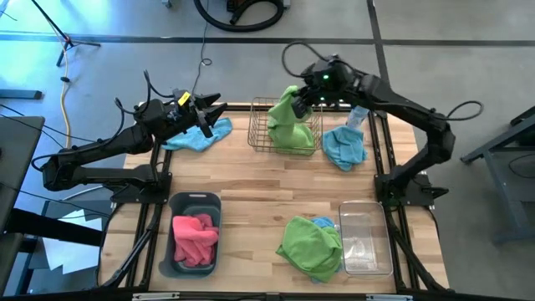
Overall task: Sort microfiber towel by color & place in baskets
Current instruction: Put the top green towel into the wire basket
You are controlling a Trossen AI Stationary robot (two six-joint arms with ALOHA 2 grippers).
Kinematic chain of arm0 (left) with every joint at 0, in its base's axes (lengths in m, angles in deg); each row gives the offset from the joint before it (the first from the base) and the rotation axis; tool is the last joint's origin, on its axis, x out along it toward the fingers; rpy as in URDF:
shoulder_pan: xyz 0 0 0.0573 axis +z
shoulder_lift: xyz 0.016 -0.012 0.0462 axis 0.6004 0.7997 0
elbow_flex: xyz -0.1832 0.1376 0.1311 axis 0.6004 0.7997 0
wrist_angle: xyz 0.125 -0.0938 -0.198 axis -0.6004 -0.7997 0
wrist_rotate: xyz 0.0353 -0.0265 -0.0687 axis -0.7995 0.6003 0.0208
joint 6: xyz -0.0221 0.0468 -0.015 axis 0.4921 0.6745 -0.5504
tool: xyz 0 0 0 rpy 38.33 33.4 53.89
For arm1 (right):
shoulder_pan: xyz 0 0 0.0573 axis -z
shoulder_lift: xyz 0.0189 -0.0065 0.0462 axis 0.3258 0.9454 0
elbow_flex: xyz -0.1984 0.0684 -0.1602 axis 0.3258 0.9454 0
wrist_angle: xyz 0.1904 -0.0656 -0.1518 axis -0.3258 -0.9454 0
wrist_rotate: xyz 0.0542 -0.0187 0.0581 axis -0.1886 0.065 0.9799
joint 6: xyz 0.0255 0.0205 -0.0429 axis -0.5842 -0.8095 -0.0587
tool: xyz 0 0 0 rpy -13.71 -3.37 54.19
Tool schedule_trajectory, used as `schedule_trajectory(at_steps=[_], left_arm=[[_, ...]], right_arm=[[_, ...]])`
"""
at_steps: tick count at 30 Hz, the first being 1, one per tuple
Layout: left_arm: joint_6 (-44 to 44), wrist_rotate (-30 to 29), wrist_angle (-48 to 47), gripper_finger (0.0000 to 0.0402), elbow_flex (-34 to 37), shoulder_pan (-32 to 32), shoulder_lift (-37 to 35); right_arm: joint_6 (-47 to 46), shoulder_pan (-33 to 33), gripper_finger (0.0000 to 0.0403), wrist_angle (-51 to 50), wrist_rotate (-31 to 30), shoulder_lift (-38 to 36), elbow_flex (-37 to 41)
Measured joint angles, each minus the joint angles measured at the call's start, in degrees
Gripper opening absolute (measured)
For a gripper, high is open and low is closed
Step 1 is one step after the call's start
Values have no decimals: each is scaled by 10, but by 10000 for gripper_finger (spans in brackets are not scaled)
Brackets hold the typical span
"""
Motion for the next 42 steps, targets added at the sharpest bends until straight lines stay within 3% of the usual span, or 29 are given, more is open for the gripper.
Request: schedule_trajectory(at_steps=[13,24,38,42], left_arm=[[0,0,0,246,0,0,0],[0,0,0,246,0,0,0],[0,0,-30,246,0,0,0],[0,1,-35,246,0,0,0]], right_arm=[[-22,0,0,-30,22,131,0],[-169,4,0,-31,15,225,0],[-216,4,1,-78,15,298,1],[-216,4,26,-76,16,298,1]])
